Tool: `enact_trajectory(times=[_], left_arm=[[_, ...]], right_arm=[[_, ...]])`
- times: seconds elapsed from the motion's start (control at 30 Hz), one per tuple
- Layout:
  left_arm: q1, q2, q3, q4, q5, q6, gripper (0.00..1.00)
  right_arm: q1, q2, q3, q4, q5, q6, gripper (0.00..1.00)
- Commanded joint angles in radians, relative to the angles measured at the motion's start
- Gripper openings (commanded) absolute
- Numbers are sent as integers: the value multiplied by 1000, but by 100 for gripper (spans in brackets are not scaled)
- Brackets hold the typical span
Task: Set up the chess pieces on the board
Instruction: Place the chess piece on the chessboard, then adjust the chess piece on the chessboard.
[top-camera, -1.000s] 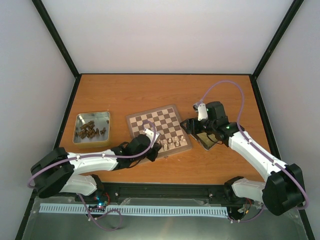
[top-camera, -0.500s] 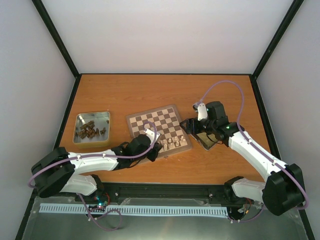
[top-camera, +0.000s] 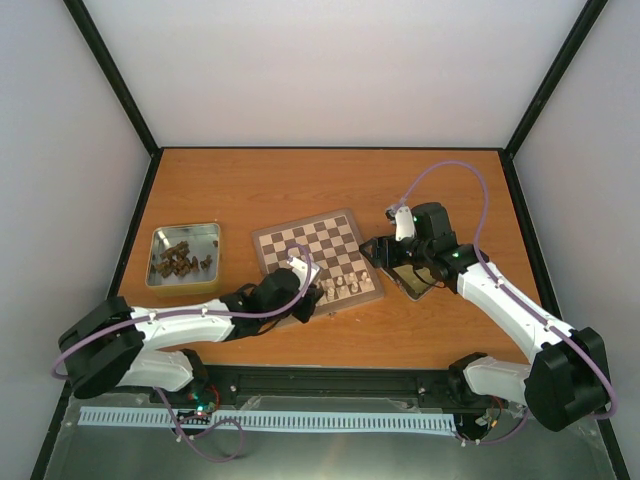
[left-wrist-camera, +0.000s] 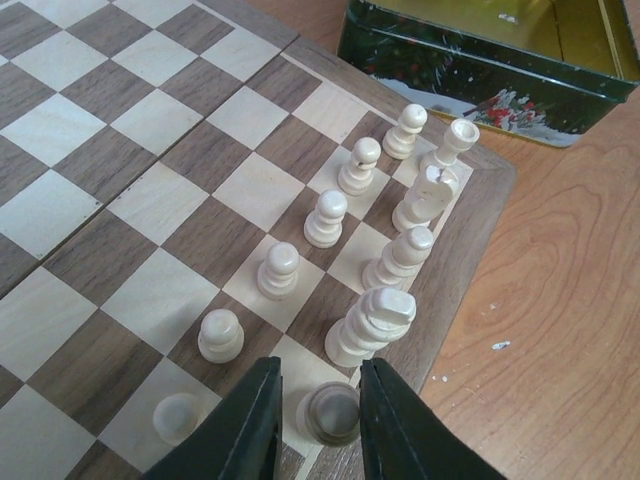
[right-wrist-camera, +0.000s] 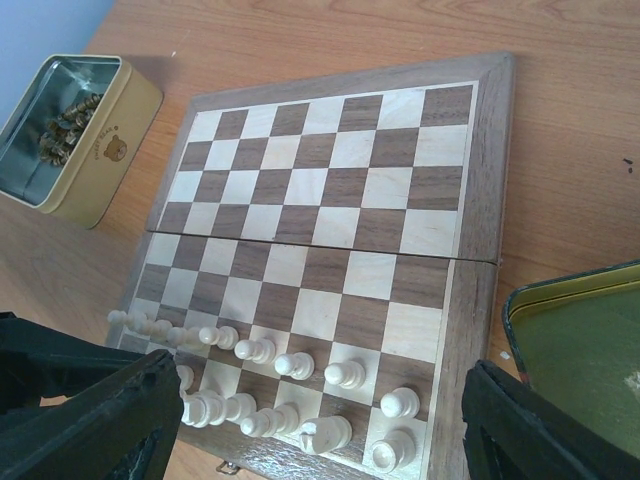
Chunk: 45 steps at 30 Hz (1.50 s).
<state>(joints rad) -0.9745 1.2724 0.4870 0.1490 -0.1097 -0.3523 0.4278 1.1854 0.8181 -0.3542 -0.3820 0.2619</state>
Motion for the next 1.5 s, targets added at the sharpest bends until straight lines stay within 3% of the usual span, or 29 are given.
enact_trajectory(times=[0.0,0.3,0.43,0.53,0.67,0.83,0.93,1.17,1.47], left_arm=[[-11,-27,55,-39,-12,16,24],[-12,-124,138,-124,-94,-29,31],[-12,-163,188,-178,-157,-53,32],[-12,-196,235,-242,-224,-78,33],[-11,-285,265,-284,-283,-81,38],[-12,-406,266,-297,-351,-69,46],[-11,-457,271,-309,-388,-51,49],[-10,-521,254,-314,-430,-45,52],[-11,-555,223,-281,-437,-26,55]], right_arm=[[5,1,34,17,-14,14,76],[5,-52,68,-79,-4,41,73],[36,-89,39,-75,-51,110,65],[116,-121,-4,-79,23,183,59],[216,-165,-79,-43,66,360,60],[379,-195,-143,-22,184,438,59],[498,-151,-144,-30,276,452,55],[682,66,-80,-51,506,473,28],[714,267,11,15,574,445,19]])
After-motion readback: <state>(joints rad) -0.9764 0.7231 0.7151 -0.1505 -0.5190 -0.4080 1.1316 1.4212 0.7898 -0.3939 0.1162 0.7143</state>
